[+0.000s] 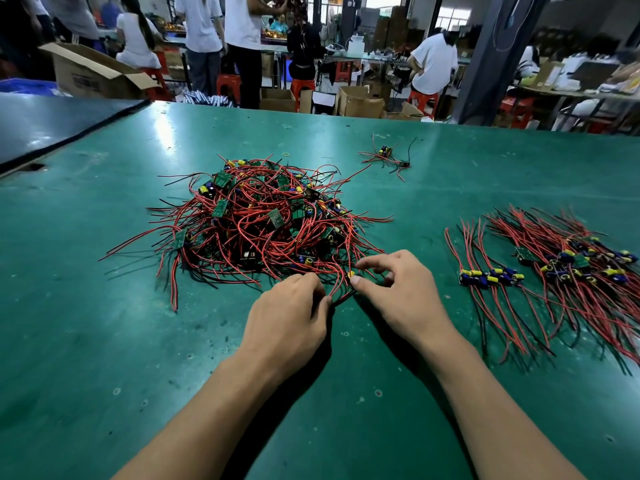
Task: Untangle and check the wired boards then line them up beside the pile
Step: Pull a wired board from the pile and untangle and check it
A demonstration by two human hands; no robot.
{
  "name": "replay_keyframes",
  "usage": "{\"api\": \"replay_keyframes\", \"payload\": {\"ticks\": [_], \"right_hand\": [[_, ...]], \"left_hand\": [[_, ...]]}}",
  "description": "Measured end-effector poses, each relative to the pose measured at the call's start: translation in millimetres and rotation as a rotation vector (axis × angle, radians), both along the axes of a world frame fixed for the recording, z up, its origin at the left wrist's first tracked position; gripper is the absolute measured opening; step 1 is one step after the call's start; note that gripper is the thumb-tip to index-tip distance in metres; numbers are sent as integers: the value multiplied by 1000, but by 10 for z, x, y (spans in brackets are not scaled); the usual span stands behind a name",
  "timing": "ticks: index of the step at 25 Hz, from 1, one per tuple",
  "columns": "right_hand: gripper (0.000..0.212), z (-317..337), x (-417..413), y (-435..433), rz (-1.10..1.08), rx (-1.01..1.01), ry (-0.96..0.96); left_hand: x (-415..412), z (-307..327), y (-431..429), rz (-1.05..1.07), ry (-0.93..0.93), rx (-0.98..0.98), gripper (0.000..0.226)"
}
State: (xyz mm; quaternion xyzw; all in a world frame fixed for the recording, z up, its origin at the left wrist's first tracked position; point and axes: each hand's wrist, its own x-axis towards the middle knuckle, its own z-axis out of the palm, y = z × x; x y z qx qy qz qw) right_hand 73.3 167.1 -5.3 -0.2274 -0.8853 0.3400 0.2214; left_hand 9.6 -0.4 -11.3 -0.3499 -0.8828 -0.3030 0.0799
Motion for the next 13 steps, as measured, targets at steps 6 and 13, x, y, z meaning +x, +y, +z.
{"api": "replay_keyframes", "payload": {"ticks": [6,13], "right_hand": [[17,-3,-16,-41,7,41,-125],[16,106,21,91,-188,-230,297]], "left_hand": [[12,23,0,30,-28,69,16],[4,43,-6,126,-100,165,18]]}}
